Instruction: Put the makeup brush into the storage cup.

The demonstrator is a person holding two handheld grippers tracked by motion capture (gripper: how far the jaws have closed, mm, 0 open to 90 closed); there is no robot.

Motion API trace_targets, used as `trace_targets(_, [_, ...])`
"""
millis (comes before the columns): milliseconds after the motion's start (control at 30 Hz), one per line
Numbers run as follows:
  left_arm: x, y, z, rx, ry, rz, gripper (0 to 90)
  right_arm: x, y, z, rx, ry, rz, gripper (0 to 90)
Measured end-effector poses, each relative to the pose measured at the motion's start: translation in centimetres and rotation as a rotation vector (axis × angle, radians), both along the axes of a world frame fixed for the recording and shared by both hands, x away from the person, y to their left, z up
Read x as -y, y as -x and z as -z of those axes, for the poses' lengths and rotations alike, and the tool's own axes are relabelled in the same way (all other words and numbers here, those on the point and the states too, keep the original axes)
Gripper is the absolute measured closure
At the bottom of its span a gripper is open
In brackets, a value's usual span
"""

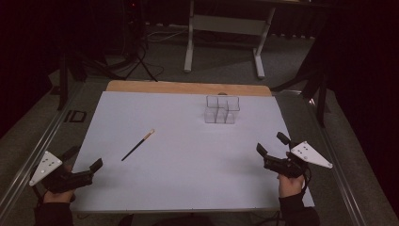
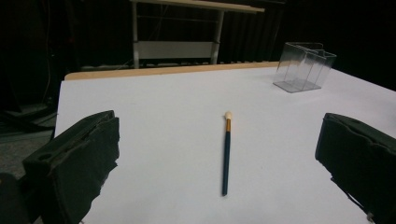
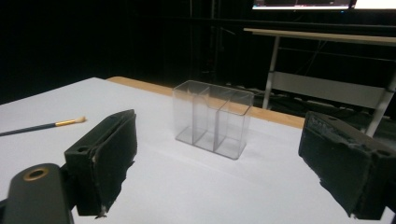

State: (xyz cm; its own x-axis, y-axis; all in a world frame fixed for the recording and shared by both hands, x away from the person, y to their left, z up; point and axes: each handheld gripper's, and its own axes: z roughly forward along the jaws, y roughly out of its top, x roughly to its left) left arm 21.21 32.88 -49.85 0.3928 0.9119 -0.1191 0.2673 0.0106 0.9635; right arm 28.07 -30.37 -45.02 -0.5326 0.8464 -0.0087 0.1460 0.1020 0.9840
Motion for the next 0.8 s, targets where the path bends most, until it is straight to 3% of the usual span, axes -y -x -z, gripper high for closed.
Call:
trace_targets(133, [0.0, -0.1, 0.0, 0.001, 0.006, 0.001, 0.0, -0.1, 0.2, -0.2, 0.010, 0.002, -0.005, 11.3])
trace_targets(367, [-0.1, 0.1, -0.8, 0.013, -0.022, -0.023, 0.0, -0.2, 0.1, -0.1, 0.006, 0.006, -0.014, 11.4])
trace_targets(433, [0.0, 0.0, -1.0, -0.010, -0.041, 0.000, 0.0, -0.3, 0.1, 0.0, 0.000, 0.009, -0.023, 11.4])
trace_targets(500, [0.2, -0.2, -1.2, -0.045, -0.022, 0.035, 0.0, -0.5, 0.1, 0.0, 0.004, 0.017, -0.026, 11.4])
trace_targets(533, [0.3, -0.2, -1.5, -0.051, -0.038, 0.027, 0.0, -0.5, 0.1, 0.0, 0.008, 0.023, -0.022, 11.5])
trace_targets(633, [0.6, -0.3, -2.3, -0.069, -0.028, 0.031, 0.0, -0.8, 0.1, -0.1, 0.012, 0.039, -0.020, 11.4])
trace_targets(800, [0.7, -0.6, -3.7, -0.153, -0.017, 0.031, 0.0, -1.1, 0.2, -0.1, 0.013, 0.045, -0.025, 11.4])
